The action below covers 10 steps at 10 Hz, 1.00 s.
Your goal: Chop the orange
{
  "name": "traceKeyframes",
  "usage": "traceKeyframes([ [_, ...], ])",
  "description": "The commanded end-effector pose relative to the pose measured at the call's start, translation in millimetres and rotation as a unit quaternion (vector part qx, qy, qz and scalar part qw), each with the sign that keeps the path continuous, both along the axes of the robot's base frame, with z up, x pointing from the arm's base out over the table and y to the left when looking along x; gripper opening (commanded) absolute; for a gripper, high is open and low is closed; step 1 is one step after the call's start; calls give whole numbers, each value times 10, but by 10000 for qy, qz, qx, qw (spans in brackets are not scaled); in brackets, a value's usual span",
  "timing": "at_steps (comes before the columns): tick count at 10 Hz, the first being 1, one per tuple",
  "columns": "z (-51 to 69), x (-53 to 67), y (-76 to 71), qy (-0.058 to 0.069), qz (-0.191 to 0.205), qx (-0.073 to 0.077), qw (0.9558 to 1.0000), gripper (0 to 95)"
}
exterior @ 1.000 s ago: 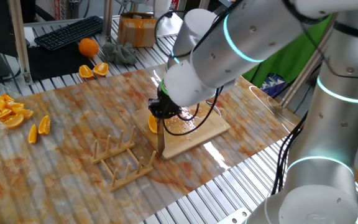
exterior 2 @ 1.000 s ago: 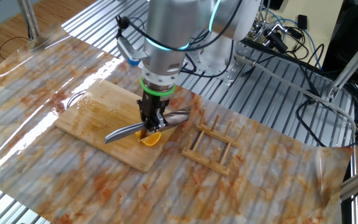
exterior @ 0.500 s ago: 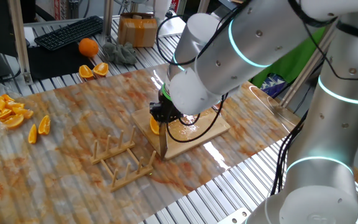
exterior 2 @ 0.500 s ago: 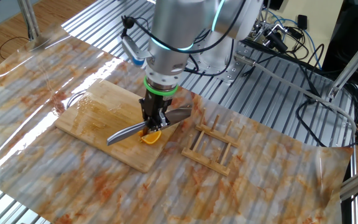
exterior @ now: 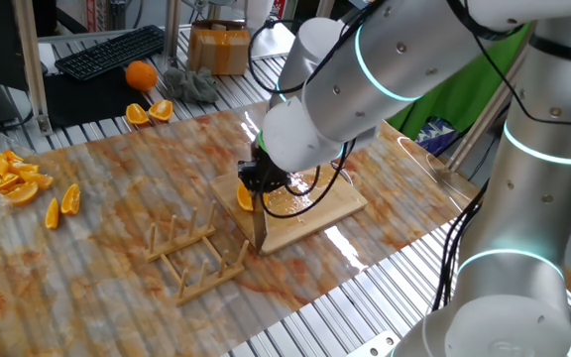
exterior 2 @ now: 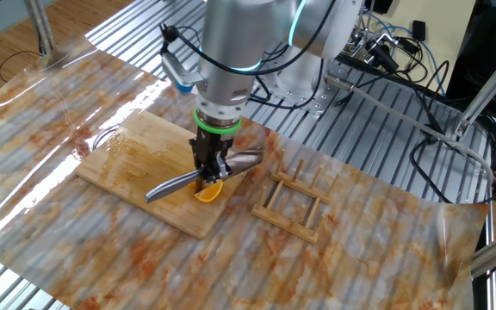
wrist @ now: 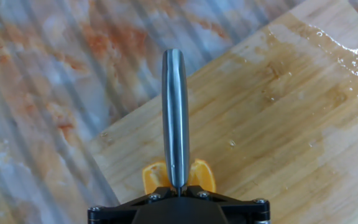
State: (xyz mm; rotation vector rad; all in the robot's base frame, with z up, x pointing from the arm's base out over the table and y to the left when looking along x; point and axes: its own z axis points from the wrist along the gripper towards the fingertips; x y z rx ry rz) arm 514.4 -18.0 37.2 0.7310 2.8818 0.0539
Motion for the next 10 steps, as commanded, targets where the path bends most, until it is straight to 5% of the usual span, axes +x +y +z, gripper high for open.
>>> traceKeyframes([
  [1, -202, 63, -4, -43, 28, -55, 10000, 0],
  [4, -214, -88, 16, -73, -16, 11, 10000, 0],
  [5, -173, -65, 35, -31, -106, 176, 9998, 0],
  [10, -181, -115, 46, 34, -84, 164, 9998, 0],
])
